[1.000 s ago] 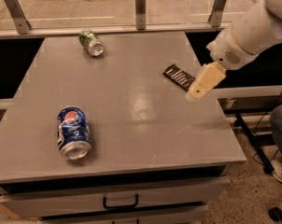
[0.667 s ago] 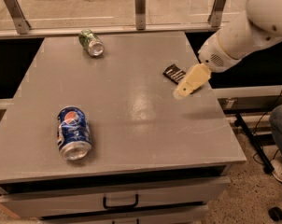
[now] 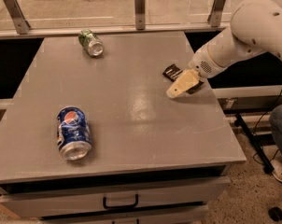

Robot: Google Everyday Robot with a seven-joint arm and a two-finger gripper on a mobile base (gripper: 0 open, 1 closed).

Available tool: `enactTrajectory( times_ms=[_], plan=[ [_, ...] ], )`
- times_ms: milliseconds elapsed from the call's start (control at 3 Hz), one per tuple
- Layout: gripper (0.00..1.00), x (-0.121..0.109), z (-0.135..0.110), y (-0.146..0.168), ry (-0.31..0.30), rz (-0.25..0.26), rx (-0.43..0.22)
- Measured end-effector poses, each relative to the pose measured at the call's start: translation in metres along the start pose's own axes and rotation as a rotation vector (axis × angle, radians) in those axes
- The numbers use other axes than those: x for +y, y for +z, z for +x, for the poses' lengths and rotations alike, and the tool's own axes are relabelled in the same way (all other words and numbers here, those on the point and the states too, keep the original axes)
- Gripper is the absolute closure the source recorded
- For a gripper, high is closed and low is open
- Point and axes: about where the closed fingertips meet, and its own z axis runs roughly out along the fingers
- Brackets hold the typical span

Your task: Move rxbar chocolate near green can

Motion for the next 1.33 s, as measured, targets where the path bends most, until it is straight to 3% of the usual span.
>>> enactTrajectory(
  times_ms=[1000,1333],
  plan=[
    [0.88,-0.0075,0.0023,0.0041,0.013,-0.003,-0.01],
    [1.0,-0.0075,0.0018,0.0035,0.013,-0.003,-0.01]
  ],
)
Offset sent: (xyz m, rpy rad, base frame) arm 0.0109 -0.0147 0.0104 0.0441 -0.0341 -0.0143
